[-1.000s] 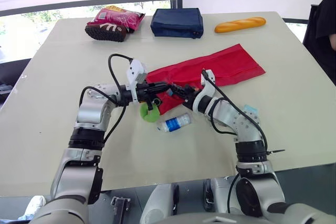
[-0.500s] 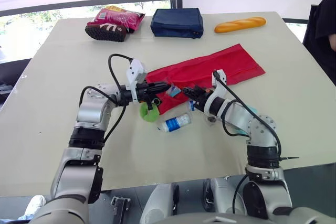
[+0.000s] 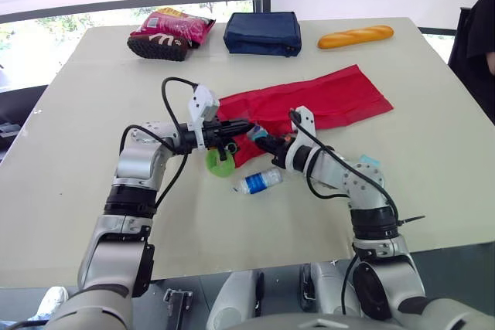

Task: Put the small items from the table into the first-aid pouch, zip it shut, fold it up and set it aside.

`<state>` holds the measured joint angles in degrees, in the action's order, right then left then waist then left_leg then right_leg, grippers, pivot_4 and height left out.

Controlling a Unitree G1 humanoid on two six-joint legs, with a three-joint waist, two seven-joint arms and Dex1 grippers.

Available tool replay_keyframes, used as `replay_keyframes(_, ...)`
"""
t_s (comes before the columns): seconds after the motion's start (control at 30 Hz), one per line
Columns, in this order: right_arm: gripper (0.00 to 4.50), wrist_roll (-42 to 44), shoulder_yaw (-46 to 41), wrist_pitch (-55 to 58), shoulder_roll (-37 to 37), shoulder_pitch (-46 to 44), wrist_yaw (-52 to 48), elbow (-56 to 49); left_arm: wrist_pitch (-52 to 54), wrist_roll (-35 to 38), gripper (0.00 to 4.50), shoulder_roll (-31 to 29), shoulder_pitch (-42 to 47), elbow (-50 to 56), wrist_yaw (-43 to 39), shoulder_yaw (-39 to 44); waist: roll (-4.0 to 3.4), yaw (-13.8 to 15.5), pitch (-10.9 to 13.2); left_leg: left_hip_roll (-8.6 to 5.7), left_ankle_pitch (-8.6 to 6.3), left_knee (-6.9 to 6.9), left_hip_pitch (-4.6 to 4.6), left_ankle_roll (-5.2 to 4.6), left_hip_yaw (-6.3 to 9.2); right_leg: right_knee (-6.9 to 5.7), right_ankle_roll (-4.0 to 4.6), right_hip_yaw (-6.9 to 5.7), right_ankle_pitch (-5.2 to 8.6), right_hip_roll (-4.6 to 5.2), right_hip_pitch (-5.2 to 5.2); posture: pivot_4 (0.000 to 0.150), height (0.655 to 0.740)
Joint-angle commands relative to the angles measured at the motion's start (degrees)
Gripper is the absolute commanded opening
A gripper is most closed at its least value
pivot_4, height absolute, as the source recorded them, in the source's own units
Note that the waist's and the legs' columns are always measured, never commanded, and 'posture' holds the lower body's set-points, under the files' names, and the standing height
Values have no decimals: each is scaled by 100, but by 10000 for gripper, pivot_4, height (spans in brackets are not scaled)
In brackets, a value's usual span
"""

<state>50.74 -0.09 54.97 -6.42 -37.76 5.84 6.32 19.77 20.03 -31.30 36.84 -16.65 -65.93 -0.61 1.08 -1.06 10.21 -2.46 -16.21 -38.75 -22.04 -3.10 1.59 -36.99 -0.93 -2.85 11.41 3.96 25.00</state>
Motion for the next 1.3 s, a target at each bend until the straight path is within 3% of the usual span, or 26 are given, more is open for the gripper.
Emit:
replay_keyframes(0.03,257,-424,28,-496,-248,-374,-256,397,49,157,0,-20,-59,365,-78,41,0,-14,0,2,0,0,1,0,0,-1,0,1,0,2,0,1500,7397)
replay_keyframes(0.23,257,-735,-53,-812,-258,-616,-653,589,-4,97,0,-104,-163,379,-157,34,0,-2,0,-1,1,1,-1,1,-3,-5,0,3,0,4,5,1500,7397)
replay_keyframes(0.63,257,-159,114,118,1271,632,-2145,-2364,-787,-373,0,-918,-188,-418,-732,20,0,-7,0,-8,0,-1,-62,2,-3,-8,-1,7,-2,8,66,1500,7397)
replay_keyframes(1.0,257,80,-563,-421,2540,1682,-3001,-3656,-1736,-952,0,-1657,6,-1765,-1367,-81,3,22,-2,-8,-1,-6,-62,-2,-6,-14,-3,1,-3,2,65,1500,7397)
replay_keyframes(1.13,0,239,-743,-397,2870,1936,-3112,-3856,-1923,-1079,13141,-1753,338,-2398,-1454,-59,4,30,-2,-5,-14,-33,-66,-23,-3,-31,-4,-5,-2,0,64,1500,7397)
replay_keyframes(1.3,0,157,-702,-553,3006,2043,-3095,-3876,-1133,-488,38412,-1672,538,-1854,-2102,70,4,32,-2,-8,-16,-57,-68,-28,-6,-57,-6,-4,-2,5,62,1500,7397)
